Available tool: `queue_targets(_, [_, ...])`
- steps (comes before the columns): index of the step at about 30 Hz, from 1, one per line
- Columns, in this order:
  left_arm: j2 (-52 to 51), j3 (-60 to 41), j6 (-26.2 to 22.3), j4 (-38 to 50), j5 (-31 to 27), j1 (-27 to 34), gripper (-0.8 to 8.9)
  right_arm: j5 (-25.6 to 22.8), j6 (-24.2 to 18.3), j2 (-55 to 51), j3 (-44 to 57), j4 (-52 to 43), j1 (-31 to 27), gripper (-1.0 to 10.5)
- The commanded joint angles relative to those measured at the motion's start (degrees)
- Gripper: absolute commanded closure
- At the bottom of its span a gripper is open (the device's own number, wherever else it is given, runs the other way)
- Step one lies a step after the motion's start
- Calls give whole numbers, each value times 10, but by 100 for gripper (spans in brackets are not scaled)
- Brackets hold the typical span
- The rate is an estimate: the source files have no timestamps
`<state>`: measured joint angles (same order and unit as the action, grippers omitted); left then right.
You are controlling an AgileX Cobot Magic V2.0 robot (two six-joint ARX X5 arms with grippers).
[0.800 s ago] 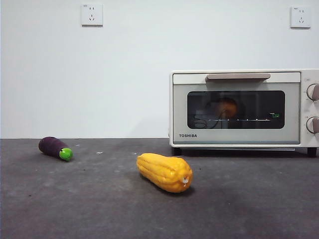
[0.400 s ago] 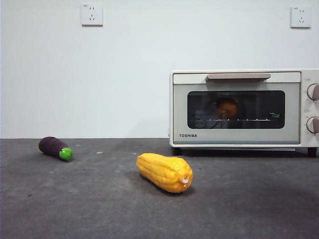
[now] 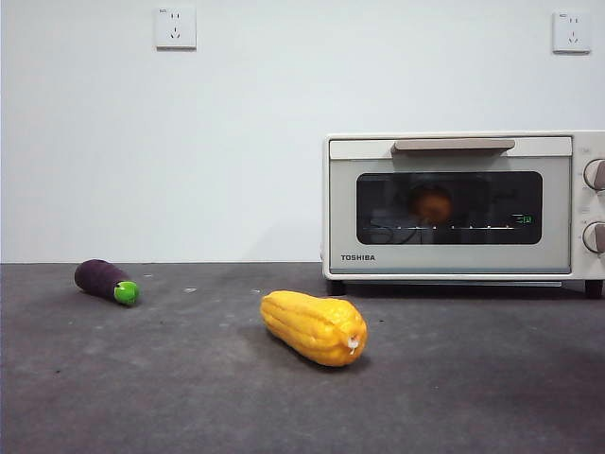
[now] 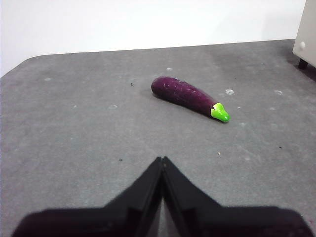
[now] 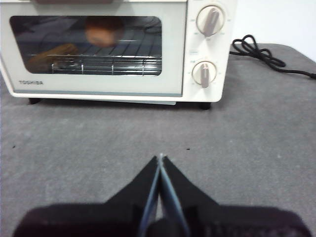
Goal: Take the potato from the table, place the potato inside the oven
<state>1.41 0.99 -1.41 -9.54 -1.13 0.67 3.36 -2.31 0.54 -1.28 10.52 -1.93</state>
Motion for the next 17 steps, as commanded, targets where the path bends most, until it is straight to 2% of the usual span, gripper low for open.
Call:
queue_targets(1, [4, -6, 4, 2, 0, 3, 817, -3, 16, -1, 5, 0, -1, 945])
queue_targets(3, [6, -6, 4, 2, 0, 3, 817, -3, 32, -1, 5, -1, -1, 945])
queue_targets(17, [14, -6, 4, 2, 0, 3, 817, -4, 32, -1, 5, -2, -1, 945])
